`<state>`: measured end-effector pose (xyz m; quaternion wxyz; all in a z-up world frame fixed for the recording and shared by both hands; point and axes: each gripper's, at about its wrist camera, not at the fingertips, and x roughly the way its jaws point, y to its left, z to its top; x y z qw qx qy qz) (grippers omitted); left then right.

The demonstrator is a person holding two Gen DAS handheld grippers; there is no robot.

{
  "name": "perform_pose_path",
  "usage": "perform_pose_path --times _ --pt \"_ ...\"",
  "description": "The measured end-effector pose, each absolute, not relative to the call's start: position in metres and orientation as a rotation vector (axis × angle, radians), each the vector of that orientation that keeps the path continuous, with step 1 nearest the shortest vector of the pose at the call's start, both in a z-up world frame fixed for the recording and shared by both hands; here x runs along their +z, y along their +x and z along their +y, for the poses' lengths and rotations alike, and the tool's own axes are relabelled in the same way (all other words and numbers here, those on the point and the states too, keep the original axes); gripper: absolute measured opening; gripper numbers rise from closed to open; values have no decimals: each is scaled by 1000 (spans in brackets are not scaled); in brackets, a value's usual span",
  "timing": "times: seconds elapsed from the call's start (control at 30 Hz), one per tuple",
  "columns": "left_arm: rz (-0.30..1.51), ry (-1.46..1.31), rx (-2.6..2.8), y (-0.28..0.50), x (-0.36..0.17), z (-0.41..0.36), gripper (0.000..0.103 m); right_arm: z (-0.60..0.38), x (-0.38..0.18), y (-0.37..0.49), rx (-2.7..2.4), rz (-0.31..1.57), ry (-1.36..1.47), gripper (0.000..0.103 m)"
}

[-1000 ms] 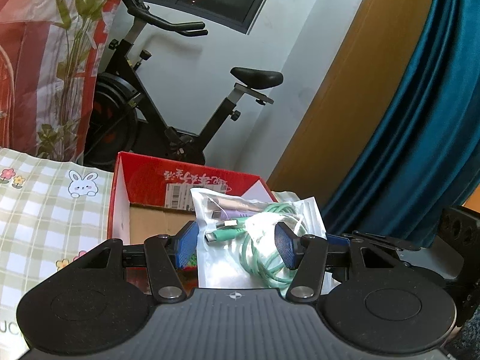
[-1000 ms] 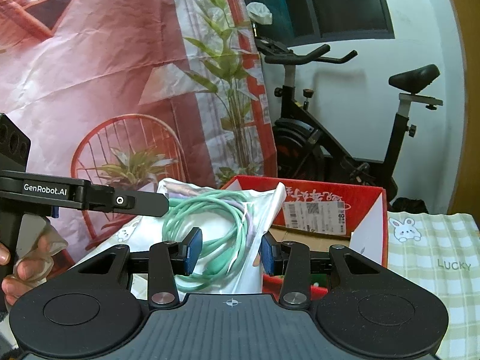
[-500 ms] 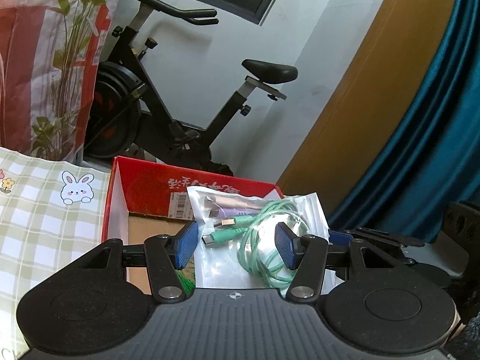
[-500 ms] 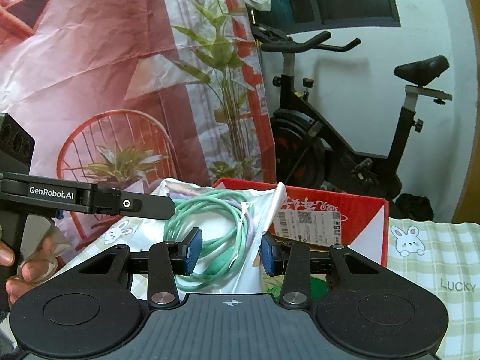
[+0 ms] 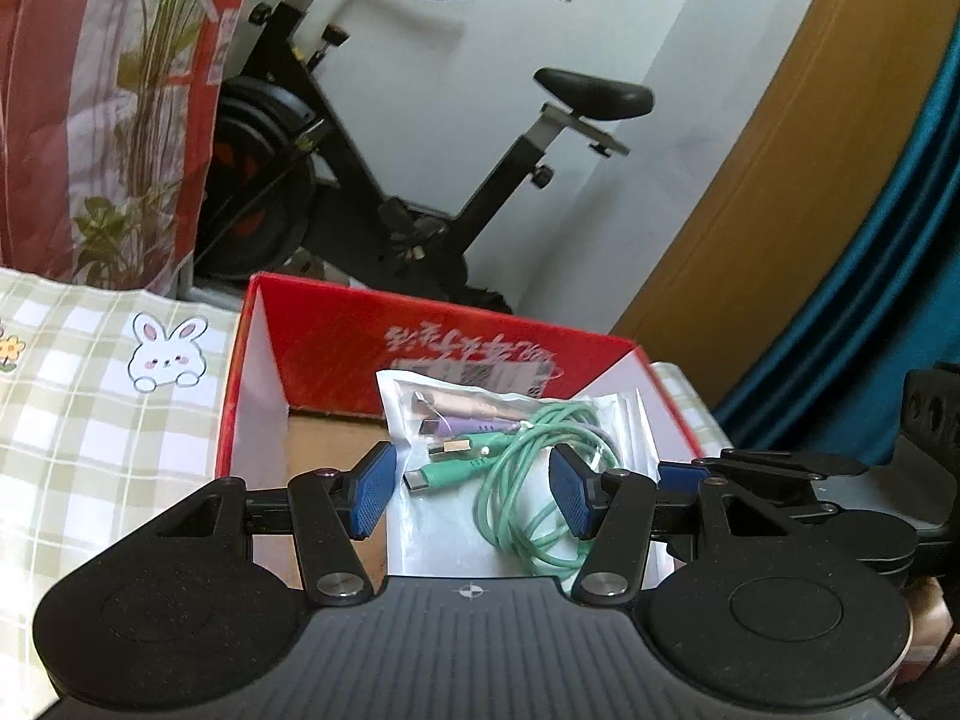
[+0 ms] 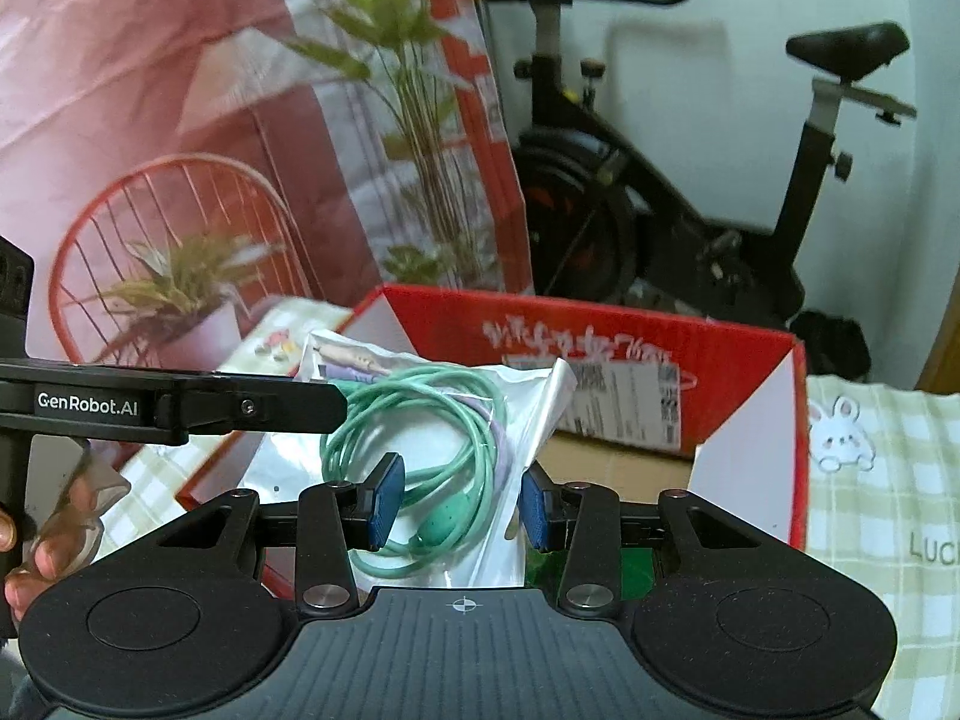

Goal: Organize soft objects
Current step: 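Lower the cable bag into the red box and open the left tool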

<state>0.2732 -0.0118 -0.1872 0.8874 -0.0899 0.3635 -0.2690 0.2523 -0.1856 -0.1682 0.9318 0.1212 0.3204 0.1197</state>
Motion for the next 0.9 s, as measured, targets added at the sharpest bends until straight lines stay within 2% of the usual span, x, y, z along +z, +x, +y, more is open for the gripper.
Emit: perform_pose_path --times 0.23,0.33,0.4,0.5,0.6,0.67,0.7,0.9 --pt "747 -163 -517 276 -187 -7 58 -189 -178 261 194 709 264 44" --pt "728 -150 -504 274 -181 -6 60 -191 -174 256 175 697 262 56" --pt "712 -131 -495 269 -176 -5 60 -191 -170 250 162 689 246 68" --pt "687 -94 -479 259 -168 -4 68 -191 -162 242 145 672 220 81" --pt "659 -58 -462 249 -160 -3 82 -189 -153 231 118 643 193 94" --pt "642 -32 -439 240 -153 -3 97 -190 -147 222 99 622 189 100" --pt "627 -20 -430 235 -150 -1 98 -190 -144 218 94 614 190 103" --pt "597 18 -388 213 -136 7 103 -191 -133 191 65 566 200 103"
